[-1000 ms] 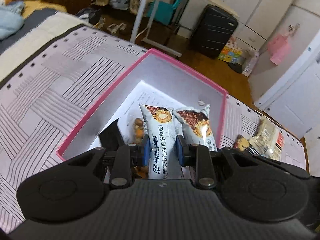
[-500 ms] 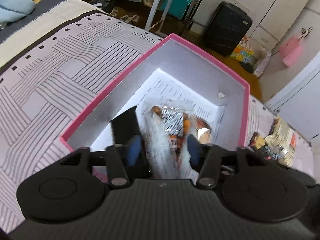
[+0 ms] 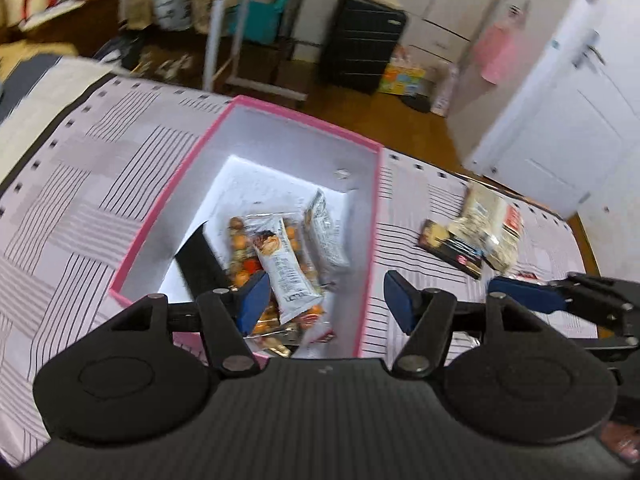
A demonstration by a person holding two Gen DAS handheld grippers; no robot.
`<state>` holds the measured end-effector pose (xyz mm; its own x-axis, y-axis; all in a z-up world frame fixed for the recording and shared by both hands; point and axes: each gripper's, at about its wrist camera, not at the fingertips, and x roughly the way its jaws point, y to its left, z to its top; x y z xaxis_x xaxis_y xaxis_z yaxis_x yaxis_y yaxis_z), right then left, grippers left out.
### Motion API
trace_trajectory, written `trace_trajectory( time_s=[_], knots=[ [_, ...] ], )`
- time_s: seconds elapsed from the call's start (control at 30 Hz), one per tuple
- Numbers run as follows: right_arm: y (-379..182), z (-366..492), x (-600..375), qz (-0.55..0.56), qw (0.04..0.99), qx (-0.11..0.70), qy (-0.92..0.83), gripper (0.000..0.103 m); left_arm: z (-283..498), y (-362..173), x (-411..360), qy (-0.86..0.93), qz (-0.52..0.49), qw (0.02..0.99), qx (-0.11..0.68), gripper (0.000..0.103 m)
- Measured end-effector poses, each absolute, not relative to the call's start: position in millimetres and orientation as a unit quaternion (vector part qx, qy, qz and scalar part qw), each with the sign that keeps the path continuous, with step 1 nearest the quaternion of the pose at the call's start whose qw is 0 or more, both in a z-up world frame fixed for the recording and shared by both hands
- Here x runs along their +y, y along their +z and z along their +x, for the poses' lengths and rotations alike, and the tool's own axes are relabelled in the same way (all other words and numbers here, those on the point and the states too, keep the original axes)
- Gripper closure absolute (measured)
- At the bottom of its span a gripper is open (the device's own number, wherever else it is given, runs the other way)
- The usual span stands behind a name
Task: Organize snacks
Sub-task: 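Carry both white bars into the pink box and open both grippers, then move the left gripper to the clear nut bag and grasp it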
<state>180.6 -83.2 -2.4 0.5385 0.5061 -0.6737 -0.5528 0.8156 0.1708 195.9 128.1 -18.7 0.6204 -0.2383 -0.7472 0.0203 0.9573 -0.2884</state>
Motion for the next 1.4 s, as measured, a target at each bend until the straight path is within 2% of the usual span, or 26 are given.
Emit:
trace_trajectory(
  time_s=[0.2,0.43,0.87,1.13,1.4],
  knots=[
    [9,146,-129,-0.027,0.894,0.346,0.283,0.060,203,-14,88,-0.141,-0.113,0.879,0.441,0.043],
    [-31,135,-188,0.037,0.894,0.370,0.251,0.048,210,-23,13,-0.201,-0.068,0.867,0.451,0.043],
    [-134,152,-249,0.080,0.880,0.428,0.188,0.047,257,-109,-82,-0.255,-0.045,0.836,0.484,0.043],
    [-167,171,-260,0.093,0.873,0.445,0.178,0.047,277,-161,-114,-0.243,-0.007,0.846,0.475,0.042],
    [-176,175,-267,0.105,0.871,0.447,0.177,0.047,292,-180,-114,-0.263,-0.060,0.831,0.487,0.041]
  ],
)
